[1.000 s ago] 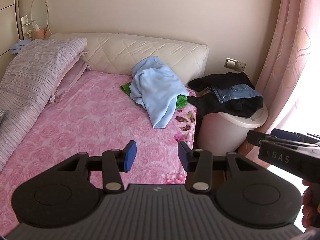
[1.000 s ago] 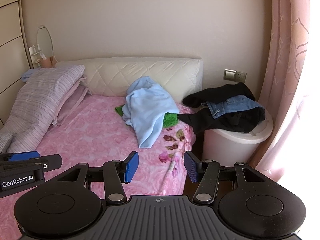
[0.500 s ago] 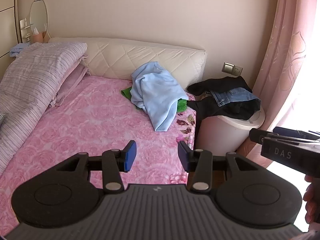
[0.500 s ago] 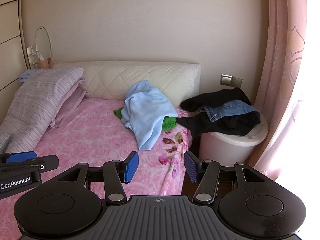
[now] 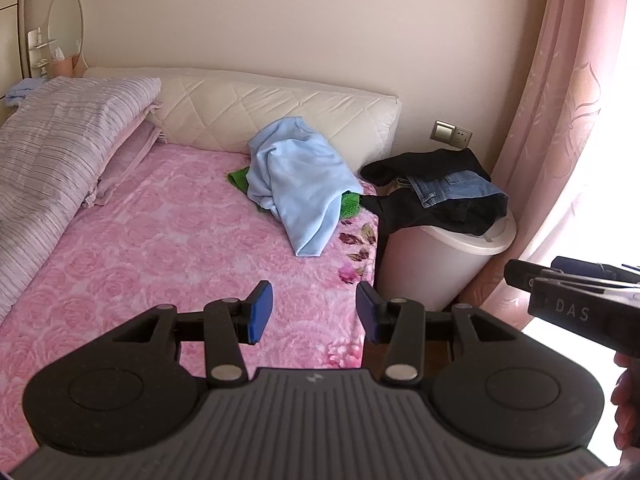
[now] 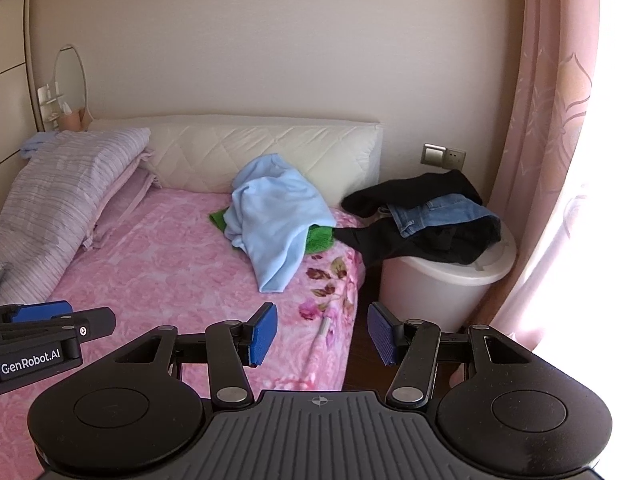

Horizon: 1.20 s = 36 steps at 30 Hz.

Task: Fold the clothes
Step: 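Hold both tools open and approach the light blue sweatshirt on the bed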

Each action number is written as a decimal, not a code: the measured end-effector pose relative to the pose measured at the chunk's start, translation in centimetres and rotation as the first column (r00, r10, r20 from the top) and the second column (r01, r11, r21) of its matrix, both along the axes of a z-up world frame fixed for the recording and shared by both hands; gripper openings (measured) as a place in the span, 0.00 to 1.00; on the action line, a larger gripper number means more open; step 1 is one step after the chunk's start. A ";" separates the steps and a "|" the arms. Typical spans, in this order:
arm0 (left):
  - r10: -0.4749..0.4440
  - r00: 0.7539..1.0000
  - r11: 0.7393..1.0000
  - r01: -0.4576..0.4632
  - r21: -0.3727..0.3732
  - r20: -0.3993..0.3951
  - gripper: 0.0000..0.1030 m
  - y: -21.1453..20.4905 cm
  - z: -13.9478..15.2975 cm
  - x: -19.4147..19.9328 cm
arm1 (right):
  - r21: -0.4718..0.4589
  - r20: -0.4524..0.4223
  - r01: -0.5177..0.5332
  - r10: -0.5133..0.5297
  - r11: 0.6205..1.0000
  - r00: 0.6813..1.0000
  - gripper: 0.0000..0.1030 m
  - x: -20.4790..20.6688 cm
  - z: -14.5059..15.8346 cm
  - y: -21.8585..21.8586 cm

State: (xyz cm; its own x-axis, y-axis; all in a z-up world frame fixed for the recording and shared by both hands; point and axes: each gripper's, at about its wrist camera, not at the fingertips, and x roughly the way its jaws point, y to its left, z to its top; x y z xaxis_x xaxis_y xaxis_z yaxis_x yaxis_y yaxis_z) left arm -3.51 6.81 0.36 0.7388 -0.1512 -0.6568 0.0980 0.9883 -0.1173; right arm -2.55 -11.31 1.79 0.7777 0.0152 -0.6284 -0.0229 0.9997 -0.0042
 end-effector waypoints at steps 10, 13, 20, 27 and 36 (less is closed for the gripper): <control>0.006 1.000 1.000 -0.006 -0.005 -0.022 0.40 -0.2 -0.5 0.7 | 0.001 -0.016 -0.025 0.025 1.000 1.000 0.53 0.3 -0.6 0.0; 0.013 1.000 1.000 -0.013 0.005 -0.026 0.40 -0.8 -0.6 1.5 | 0.005 -0.020 -0.036 0.036 0.999 0.999 0.53 1.1 -1.0 -0.2; 0.053 0.998 0.998 -0.052 0.028 -0.044 0.40 -1.9 -1.1 4.3 | 0.025 -0.038 -0.075 0.075 0.997 0.996 0.53 4.1 -2.1 -1.3; 0.122 0.990 0.992 -0.119 0.052 -0.071 0.40 -4.2 -2.2 9.3 | 0.044 -0.057 -0.150 0.152 0.988 0.987 0.53 10.6 -3.4 -3.9; 0.210 0.967 0.978 -0.207 0.032 -0.148 0.40 -9.2 -4.5 16.9 | 0.040 -0.094 -0.223 0.226 0.974 0.970 0.53 19.9 -5.2 -10.0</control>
State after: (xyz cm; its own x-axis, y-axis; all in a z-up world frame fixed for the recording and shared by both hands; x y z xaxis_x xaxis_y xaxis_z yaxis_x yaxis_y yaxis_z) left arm 13.35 -2.37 -4.10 0.6462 0.0076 -0.7632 -0.1279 0.9869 -0.0985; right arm 17.38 -21.35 -3.45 0.6874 0.2020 -0.6976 -0.2458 0.9686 0.0383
